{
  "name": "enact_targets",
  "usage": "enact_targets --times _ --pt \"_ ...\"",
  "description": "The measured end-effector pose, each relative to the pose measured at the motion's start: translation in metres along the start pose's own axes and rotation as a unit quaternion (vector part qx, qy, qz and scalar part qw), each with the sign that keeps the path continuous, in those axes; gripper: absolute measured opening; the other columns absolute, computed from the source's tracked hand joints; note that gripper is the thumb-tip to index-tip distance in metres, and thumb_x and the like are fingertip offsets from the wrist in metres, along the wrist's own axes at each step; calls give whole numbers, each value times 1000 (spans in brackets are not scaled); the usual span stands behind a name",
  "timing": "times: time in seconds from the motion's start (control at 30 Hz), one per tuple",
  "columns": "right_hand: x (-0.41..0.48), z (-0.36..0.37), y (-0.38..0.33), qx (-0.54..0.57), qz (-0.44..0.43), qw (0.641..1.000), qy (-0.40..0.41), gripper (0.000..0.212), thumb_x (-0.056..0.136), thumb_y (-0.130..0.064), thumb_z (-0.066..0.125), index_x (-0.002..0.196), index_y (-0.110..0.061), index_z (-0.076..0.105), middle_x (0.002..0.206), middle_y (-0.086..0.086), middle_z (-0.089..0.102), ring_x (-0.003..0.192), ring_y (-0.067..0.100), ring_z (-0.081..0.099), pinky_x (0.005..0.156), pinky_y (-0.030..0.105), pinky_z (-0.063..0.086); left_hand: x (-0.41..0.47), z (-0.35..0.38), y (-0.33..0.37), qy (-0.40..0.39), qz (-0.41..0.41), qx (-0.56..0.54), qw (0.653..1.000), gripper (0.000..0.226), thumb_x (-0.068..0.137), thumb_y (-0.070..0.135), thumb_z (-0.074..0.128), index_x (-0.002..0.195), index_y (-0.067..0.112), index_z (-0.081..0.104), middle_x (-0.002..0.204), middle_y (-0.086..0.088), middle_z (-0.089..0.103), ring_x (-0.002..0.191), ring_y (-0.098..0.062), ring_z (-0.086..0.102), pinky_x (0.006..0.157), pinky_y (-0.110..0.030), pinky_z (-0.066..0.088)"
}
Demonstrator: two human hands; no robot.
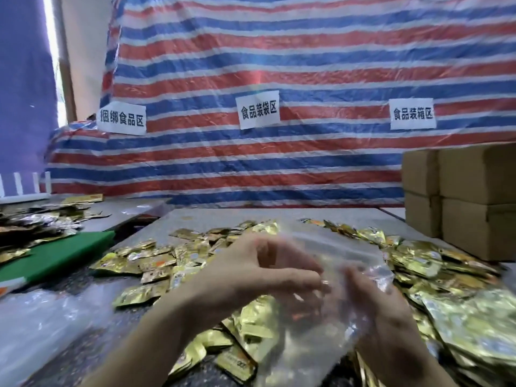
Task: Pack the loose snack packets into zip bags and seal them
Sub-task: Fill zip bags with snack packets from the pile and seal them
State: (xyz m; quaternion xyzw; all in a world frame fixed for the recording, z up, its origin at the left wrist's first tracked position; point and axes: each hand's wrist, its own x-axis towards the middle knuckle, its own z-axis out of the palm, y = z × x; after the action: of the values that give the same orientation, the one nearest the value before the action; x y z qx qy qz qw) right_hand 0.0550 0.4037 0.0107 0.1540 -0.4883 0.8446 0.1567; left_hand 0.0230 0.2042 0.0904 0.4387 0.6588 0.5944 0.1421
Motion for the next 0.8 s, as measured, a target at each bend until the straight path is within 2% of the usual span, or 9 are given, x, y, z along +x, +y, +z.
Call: enact_targets --times 0.07,0.13,0.27,0.37,0.47,0.53,0.6,0.7,0.8 --pt "2 -3 -4 1 -1 1000 27 33 77 -26 80 89 2 67 82 31 43 80 42 43 77 56 39 4 -4 4 -41 -24 -44 998 57 83 59 65 102 5 74 109 -21 71 90 -30 67 77 -31 56" --pt "1 -3 -9 9 9 999 31 12 77 -18 74 81 -6 71 79 22 44 72 35 42 73 48 41 11 -10 8 -37 -90 -112 989 78 83 75 47 97 3 75 103 -21 71 80 -27 65 68 -29 52" --pt "-3 -1 -13 -56 23 998 -13 28 63 -30 89 70 -13 69 53 5 46 42 14 41 41 23 38 29 -12 17 -79 -154 42 984 50 85 57 58 91 11 78 95 -13 73 70 -17 65 60 -21 51" --pt "-4 0 -12 -138 25 990 -16 26 64 -37 82 60 -15 68 52 4 52 43 15 45 45 25 38 38 -10 23 -114 -161 83 977 38 86 34 68 96 -2 74 87 -10 72 66 -13 63 59 -17 50" --pt "-3 2 -10 -161 -29 985 51 42 71 -30 86 92 0 68 82 18 73 71 37 68 63 41 53 40 -7 23 -111 -143 112 977 15 87 22 70 86 9 76 76 -2 68 62 -6 58 56 -15 45" --pt "-2 -1 -7 -241 -116 947 179 49 69 -42 90 94 -9 62 82 4 70 79 25 69 67 32 54 42 -6 19 -80 -136 141 977 11 86 20 72 82 10 76 78 -7 71 62 -9 59 54 -16 45" --pt "-3 1 -8 -316 -206 883 281 59 66 -62 82 81 -14 52 74 1 53 68 9 53 67 25 45 44 -3 15 -53 -140 172 974 11 85 19 75 80 9 76 77 -8 74 61 -10 61 52 -15 45" --pt "-8 10 -12 -385 -300 813 316 59 64 -68 70 85 -18 46 83 0 47 73 1 46 71 8 41 47 1 12 -15 -140 189 972 14 82 19 79 70 13 75 70 -7 74 54 -8 60 49 -15 42" --pt "-12 14 -18 -470 -350 746 315 54 70 -66 69 89 -20 46 90 -2 50 84 15 49 76 9 38 48 3 12 15 -120 180 976 19 77 18 83 63 13 72 64 -6 71 48 -7 57 45 -14 41"
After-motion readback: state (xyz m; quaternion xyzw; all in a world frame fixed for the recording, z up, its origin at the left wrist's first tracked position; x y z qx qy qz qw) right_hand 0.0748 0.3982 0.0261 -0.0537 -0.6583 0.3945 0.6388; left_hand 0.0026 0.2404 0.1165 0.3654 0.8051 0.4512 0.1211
